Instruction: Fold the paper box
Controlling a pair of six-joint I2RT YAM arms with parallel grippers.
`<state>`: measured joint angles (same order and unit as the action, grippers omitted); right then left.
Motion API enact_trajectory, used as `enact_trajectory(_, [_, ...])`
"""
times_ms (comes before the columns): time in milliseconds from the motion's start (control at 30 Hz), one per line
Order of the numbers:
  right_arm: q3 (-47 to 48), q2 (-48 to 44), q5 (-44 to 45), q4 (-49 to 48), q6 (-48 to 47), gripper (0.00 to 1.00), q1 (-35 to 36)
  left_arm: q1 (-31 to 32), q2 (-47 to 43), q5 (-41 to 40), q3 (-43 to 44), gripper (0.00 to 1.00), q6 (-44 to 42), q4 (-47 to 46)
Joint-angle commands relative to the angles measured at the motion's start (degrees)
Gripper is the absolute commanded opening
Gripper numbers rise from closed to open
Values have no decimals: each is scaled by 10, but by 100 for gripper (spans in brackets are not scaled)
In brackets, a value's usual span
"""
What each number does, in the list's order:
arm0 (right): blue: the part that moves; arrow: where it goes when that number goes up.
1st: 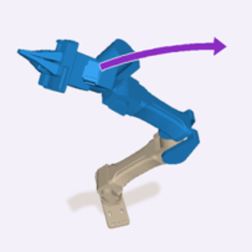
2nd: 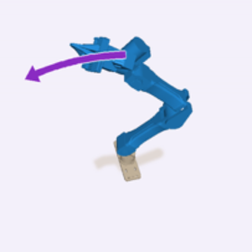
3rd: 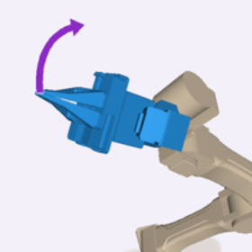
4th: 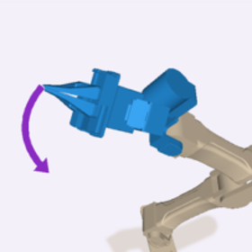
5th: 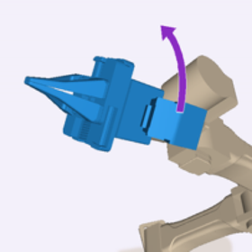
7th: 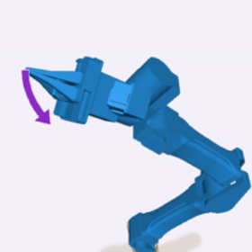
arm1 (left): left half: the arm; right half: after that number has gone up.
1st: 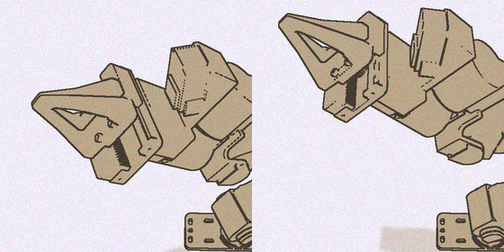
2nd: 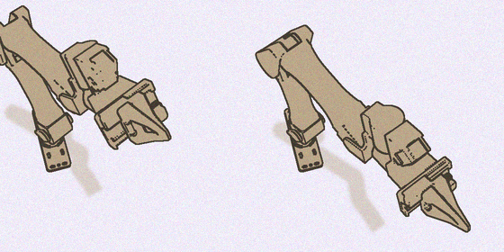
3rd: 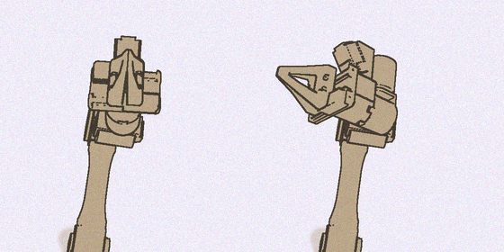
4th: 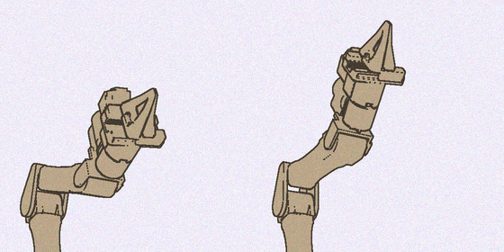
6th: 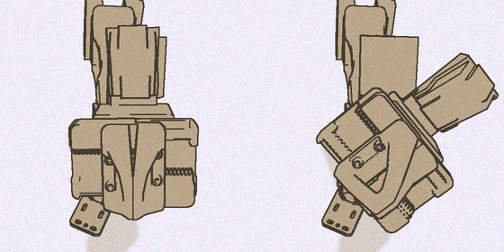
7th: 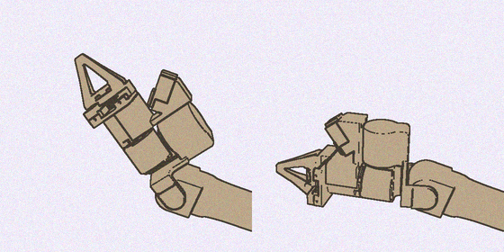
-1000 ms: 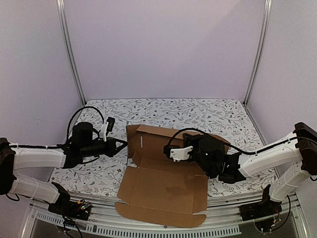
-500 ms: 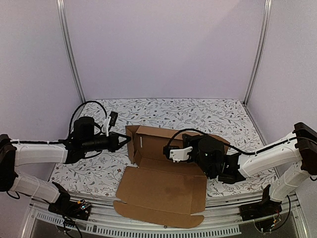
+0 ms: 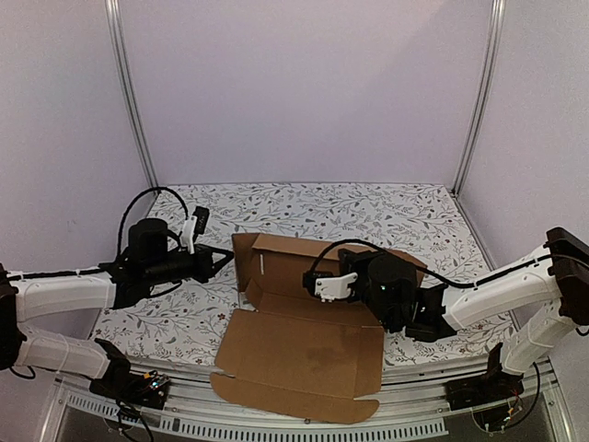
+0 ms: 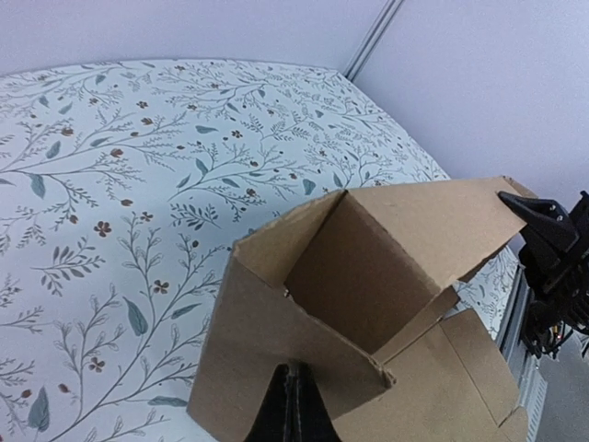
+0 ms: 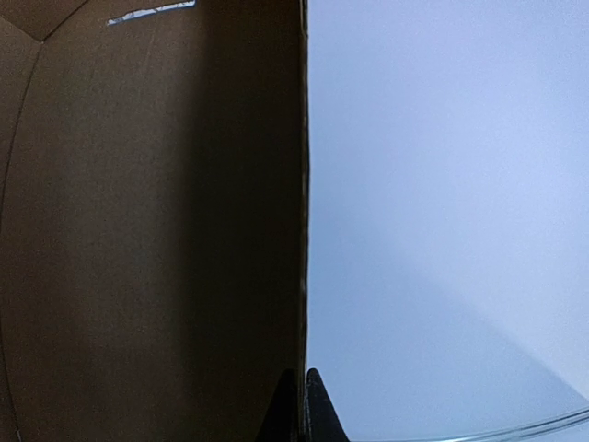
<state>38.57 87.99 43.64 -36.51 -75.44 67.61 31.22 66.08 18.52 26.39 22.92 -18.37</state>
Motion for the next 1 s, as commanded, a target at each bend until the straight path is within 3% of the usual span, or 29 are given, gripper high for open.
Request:
enact_trajectory(0, [-8, 0, -12, 11, 11, 0, 12, -13, -17, -68, -1, 0, -16, 28])
enact_trajectory(167, [-5, 1, -13, 11, 12, 0, 15, -29, 17, -111, 21, 0, -16, 20])
enact_trajectory(533, [-2, 4, -12, 10, 11, 0, 17, -57, 144, -20, 77, 0, -5, -35])
enact_trajectory(967, [13, 23, 7, 9, 10, 0, 17, -54, 111, 66, 62, 0, 59, -13])
